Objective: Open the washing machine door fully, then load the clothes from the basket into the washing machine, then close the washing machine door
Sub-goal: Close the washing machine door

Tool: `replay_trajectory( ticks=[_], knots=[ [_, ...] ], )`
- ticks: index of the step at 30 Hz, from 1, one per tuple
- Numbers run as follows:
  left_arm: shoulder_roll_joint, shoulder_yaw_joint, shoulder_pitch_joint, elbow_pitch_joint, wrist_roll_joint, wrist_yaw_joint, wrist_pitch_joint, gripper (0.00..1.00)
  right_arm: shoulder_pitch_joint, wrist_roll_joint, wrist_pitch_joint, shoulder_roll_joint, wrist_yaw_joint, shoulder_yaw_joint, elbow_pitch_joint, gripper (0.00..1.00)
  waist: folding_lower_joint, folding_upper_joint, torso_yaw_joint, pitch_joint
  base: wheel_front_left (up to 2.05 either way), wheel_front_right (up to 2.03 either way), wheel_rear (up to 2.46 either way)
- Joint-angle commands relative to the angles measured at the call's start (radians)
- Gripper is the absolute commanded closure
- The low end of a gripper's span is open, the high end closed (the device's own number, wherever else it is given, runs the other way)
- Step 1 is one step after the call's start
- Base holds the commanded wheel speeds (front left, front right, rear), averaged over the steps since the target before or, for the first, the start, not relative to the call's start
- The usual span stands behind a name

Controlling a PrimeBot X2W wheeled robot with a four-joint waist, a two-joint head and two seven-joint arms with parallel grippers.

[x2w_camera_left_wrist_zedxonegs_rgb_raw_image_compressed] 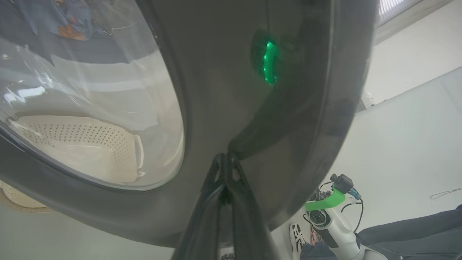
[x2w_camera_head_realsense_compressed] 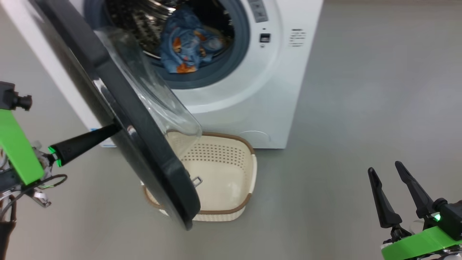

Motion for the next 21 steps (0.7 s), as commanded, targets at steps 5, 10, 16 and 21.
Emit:
replay_trajectory(
  ticks=[5,10,16,21],
  knots=[
    [0.031,0.032,-0.049,-0.015,0.023,-0.001,-0.030,1.00,-0.008,-0.010,-0.005,-0.009,0.004,0.013,-0.029,0.00,-0.0001,0.0000,-0.087,0.007,0.00,0.00,0.00],
    [0.028,0.029,-0.051,-0.008,0.039,-0.001,-0.053,1.00,-0.007,-0.010,-0.005,-0.008,0.004,0.011,-0.030,0.00,-0.0001,0.0000,-0.120,0.011,0.00,0.00,0.00],
    [0.029,0.029,-0.063,0.006,0.046,-0.001,-0.074,1.00,-0.002,-0.011,-0.005,-0.006,0.004,0.004,-0.034,0.00,-0.0001,0.0000,-0.145,0.017,0.00,0.00,0.00],
    [0.030,0.022,-0.063,0.006,0.046,-0.001,-0.083,1.00,-0.001,-0.013,-0.005,0.000,0.004,-0.004,-0.034,0.00,-0.0001,0.0000,-0.140,0.019,0.00,0.00,0.00]
  ],
)
